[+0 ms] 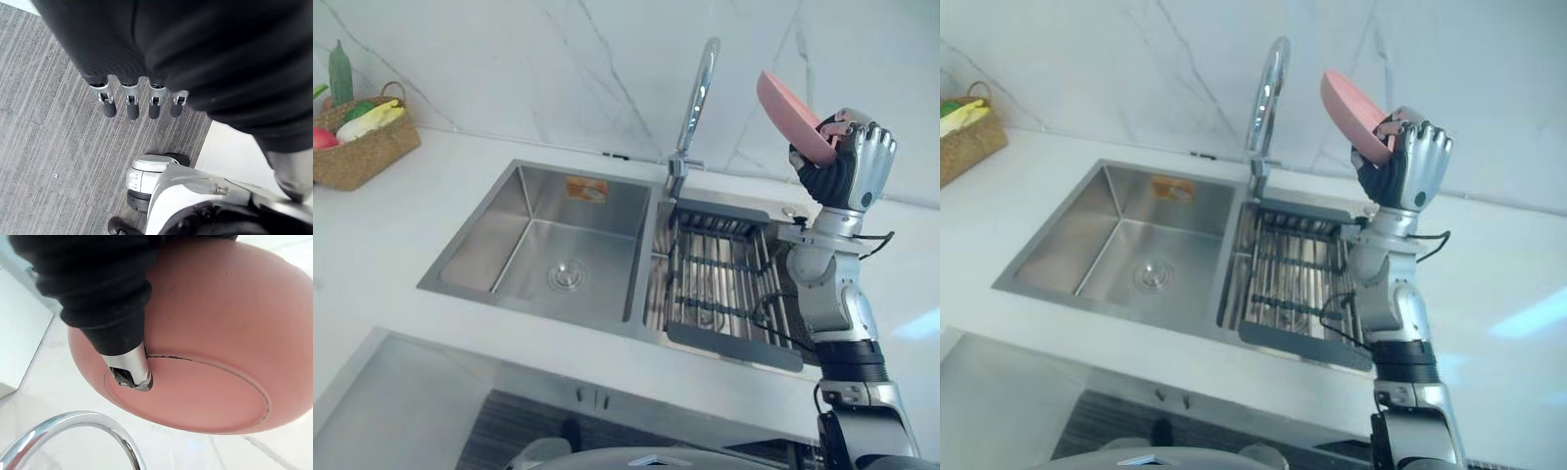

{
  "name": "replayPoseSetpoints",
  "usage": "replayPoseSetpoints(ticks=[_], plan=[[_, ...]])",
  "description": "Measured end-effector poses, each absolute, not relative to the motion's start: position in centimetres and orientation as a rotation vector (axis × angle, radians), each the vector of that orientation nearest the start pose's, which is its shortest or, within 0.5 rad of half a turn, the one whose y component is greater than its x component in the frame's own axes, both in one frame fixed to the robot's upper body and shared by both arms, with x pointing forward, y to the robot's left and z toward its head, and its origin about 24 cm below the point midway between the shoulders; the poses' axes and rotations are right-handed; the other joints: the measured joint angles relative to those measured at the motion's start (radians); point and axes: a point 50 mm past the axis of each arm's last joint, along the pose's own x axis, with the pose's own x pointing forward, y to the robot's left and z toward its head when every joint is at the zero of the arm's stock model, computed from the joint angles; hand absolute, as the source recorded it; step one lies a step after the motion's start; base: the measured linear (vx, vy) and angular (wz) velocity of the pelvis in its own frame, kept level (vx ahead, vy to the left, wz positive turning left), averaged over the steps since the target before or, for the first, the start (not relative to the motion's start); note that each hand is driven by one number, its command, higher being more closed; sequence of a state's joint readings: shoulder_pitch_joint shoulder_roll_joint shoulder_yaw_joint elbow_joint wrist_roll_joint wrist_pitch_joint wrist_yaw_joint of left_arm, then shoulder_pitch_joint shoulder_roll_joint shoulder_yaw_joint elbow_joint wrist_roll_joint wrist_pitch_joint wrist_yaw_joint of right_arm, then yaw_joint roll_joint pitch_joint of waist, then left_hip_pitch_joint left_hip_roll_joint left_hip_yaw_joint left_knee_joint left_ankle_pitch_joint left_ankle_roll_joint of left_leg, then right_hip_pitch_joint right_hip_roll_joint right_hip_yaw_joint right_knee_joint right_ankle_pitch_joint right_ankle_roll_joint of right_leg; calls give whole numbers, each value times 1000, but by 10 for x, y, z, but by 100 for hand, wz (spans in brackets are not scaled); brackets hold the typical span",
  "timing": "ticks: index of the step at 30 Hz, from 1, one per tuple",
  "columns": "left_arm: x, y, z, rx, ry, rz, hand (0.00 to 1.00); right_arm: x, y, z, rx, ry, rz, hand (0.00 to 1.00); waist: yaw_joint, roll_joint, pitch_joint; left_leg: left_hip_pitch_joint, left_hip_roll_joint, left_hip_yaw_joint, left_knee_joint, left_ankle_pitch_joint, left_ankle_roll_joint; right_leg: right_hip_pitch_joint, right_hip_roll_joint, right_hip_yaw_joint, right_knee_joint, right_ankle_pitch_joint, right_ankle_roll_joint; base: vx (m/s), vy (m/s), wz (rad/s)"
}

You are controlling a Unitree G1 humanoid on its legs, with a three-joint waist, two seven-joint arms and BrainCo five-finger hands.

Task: Walk over to the sink, pick up the cup, carry it to the dishwasher, place the cup inside the dishwasher, then close the dishwasher door

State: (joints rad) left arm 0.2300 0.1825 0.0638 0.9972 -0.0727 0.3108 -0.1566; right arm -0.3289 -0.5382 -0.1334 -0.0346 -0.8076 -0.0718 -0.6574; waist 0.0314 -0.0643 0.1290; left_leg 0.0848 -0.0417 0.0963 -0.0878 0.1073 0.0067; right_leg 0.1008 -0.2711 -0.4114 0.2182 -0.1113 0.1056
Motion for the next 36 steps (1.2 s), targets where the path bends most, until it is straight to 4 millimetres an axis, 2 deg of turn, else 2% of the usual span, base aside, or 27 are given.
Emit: replayPoseSetpoints(ticks=[4, 8, 10, 11, 12, 13, 14, 15, 17, 18, 19, 21, 22, 24, 25, 26, 28, 29, 31, 32, 34, 35, 36], plan=[[13, 223, -168, -86, 1527, 123, 0, 266, -264, 203, -1229, -795, -812, 100, -5, -11, -3, 2, 4, 53, 0, -4, 0, -35, 4, 49, 1, 13, -20, -14, 20, -40], [10, 228, -167, -31, 1557, 106, 0, 254, -280, 187, -1271, -711, -822, 100, -41, -28, -14, 3, 20, 128, 0, -12, 2, -72, 14, 70, -8, 38, -71, -28, 34, -53], [9, 232, -166, -23, 1566, 114, 0, 247, -287, 179, -1290, -670, -829, 100, -52, -38, -24, 3, 30, 160, 1, -16, -3, -93, -5, 2, 18, 25, -172, -2, 34, -66], [8, 235, -166, -19, 1570, 118, 0, 243, -291, 175, -1303, -645, -830, 100, -56, -46, -30, 4, 41, 178, 1, -23, -8, -102, -21, -76, 37, 8, -284, 36, 28, -86], [7, 234, -166, -21, 1574, 116, 0, 240, -295, 172, -1316, -626, -833, 100, -55, -39, -39, 9, 54, 179, 1, -31, -1, -103, -31, -142, 40, -21, -395, 37, 27, -92], [6, 233, -166, -24, 1577, 116, 0, 239, -296, 170, -1325, -620, -830, 100, -53, -35, -46, 10, 64, 186, 1, -38, 12, -103, -36, -170, 44, -37, -405, 16, 15, -92], [1, 231, -167, -33, 1596, 117, 0, 238, -297, 170, -1333, -619, -826, 100, -54, -28, -56, 9, 74, 222, 1, -36, 38, -113, -68, -203, 125, -43, -380, -40, 15, -84], [0, 237, -166, -20, 1602, 128, 0, 239, -299, 166, -1337, -604, -824, 100, -65, -46, -57, 15, 76, 259, 1, -42, 38, -139, -130, -225, 297, -26, -305, -48, -4, -77], [-1, 240, -165, -13, 1602, 137, 0, 238, -303, 161, -1340, -584, -838, 100, -65, -56, -58, 30, 89, 291, 1, -52, 19, -135, -148, -236, 382, -5, -267, -15, -69, -72], [1, 243, -164, -9, 1595, 147, 0, 238, -305, 159, -1342, -579, -849, 100, -53, -74, -68, 40, 96, 325, 1, -53, 1, -137, -139, -236, 371, 44, -211, 5, -162, -100], [4, 243, -164, -17, 1587, 162, 0, 237, -306, 160, -1349, -583, -854, 100, -49, -74, -71, 38, 120, 345, 1, -48, -16, -152, -105, -246, 351, 74, -207, -7, -143, -97], [10, 237, -166, -48, 1570, 164, 0, 237, -306, 158, -1348, -582, -855, 100, -42, -41, -69, 30, 164, 371, 1, -49, -25, -174, -47, -246, 301, 124, -197, -77, -133, -104], [8, 234, -166, -53, 1574, 163, 0, 235, -306, 156, -1350, -581, -859, 100, -44, -35, -62, 32, 181, 399, 1, -50, -27, -175, -21, -245, 269, 137, -179, -95, -128, -103], [10, 236, -166, -54, 1567, 183, 0, 234, -307, 155, -1351, -581, -862, 100, -52, -44, -49, 42, 185, 442, 1, -50, -31, -195, -9, -241, 250, 141, -170, -122, -95, -89], [11, 235, -166, -69, 1561, 197, 0, 234, -307, 155, -1350, -581, -860, 100, -56, -40, -47, 46, 198, 464, 1, -51, -38, -206, 17, -227, 228, 166, -137, -139, -96, -89], [11, 235, -166, -73, 1559, 199, 0, 234, -307, 154, -1349, -582, -858, 100, -55, -35, -43, 49, 209, 473, 1, -51, -40, -206, 32, -220, 217, 177, -121, -139, -86, -86], [11, 237, -166, -73, 1557, 222, 0, 234, -308, 151, -1349, -578, -851, 100, -66, -35, -30, 56, 219, 495, 1, -44, -50, -212, 45, -208, 214, 163, -121, -103, -65, -50], [10, 238, -165, -91, 1552, 245, 0, 234, -310, 147, -1352, -561, -846, 100, -74, -51, -29, 62, 221, 503, 1, -43, -61, -208, 52, -201, 207, 144, -113, -87, -69, -27], [12, 239, -165, -110, 1538, 261, 0, 234, -312, 145, -1360, -550, -846, 100, -71, -62, -34, 57, 234, 504, 0, -40, -85, -193, 109, -175, 119, 144, -98, -56, -124, -43], [14, 239, -164, -121, 1525, 267, 0, 234, -312, 144, -1376, -553, -839, 100, -60, -64, -33, 47, 243, 505, 0, -33, -94, -179, 152, -145, 33, 148, -84, -18, -154, -51], [18, 239, -164, -123, 1509, 271, 0, 235, -312, 143, -1391, -554, -832, 100, -65, -83, -30, 26, 234, 505, 1, -14, -103, -161, 178, -130, -63, 123, -93, -61, -117, -32], [20, 239, -164, -133, 1500, 276, 0, 235, -314, 144, -1395, -550, -839, 100, -68, -80, -25, 25, 230, 502, 1, -1, -106, -153, 193, -124, -111, 115, -116, -130, -67, -24], [22, 234, -165, -150, 1494, 271, 0, 235, -315, 145, -1399, -545, -845, 100, -67, -64, -9, 24, 230, 500, 1, 10, -109, -151, 206, -126, -137, 108, -120, -133, -49, -30]])
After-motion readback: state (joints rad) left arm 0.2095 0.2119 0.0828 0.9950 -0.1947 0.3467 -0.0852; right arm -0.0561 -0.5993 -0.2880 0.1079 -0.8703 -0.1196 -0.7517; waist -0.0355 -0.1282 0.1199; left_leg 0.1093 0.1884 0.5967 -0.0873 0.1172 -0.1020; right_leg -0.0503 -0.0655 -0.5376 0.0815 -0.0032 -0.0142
